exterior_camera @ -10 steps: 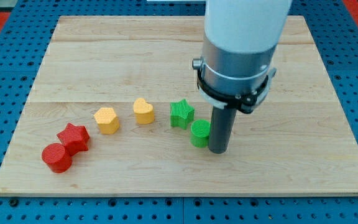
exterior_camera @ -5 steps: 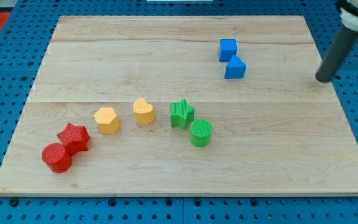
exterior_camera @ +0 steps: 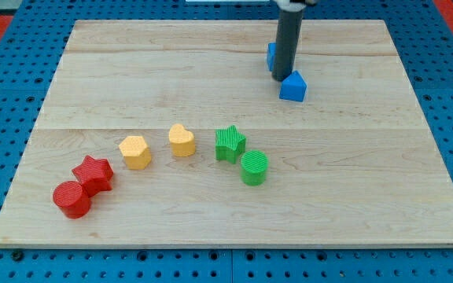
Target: Push the blue triangle into the green circle
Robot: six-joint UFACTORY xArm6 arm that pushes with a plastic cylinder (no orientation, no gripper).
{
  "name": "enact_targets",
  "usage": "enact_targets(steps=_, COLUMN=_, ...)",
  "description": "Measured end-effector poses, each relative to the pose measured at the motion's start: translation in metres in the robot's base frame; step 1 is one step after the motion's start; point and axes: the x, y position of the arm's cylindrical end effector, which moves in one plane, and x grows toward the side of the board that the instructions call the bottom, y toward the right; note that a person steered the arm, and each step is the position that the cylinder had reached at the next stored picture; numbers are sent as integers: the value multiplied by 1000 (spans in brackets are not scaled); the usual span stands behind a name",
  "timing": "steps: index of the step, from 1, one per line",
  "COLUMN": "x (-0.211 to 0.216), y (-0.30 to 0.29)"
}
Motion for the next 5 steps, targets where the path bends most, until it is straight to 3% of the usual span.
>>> enact_targets(steps=1, x=23, y=1)
enact_targets(steps=2, x=-4, y=11)
enact_targets(steps=3, x=3, y=58)
enact_targets(steps=4, x=64, y=62)
enact_targets(steps=5, x=96, y=71)
